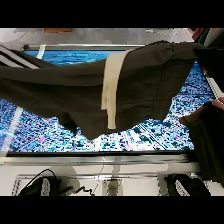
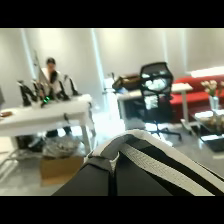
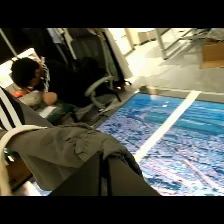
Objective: Fold the clothes and pants, and hang the long-sleeved shirts on hangers.
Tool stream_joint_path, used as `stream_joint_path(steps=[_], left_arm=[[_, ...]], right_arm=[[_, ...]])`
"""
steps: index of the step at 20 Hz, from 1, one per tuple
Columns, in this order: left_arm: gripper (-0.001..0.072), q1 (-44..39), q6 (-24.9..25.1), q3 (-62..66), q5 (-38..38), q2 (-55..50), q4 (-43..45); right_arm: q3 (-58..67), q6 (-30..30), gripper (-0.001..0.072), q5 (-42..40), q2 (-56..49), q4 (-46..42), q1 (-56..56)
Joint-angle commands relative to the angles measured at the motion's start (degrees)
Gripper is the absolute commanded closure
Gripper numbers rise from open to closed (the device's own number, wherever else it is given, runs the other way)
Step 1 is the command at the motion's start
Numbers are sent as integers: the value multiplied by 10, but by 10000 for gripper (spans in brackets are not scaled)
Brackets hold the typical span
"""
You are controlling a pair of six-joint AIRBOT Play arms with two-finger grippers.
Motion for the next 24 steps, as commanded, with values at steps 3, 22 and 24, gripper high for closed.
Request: stream_joint_path(steps=[3,22,24], left_arm=[[698,1,-4,1,-56,-92,-29],[699,-297,-207,-1,-422,-542,136],[699,-327,-225,-9,-482,-542,126]], right_arm=[[6,28,688,4,-58,-69,35],[15,38,688,-8,-506,-307,-25],[19,38,687,42,-506,-358,-42]])
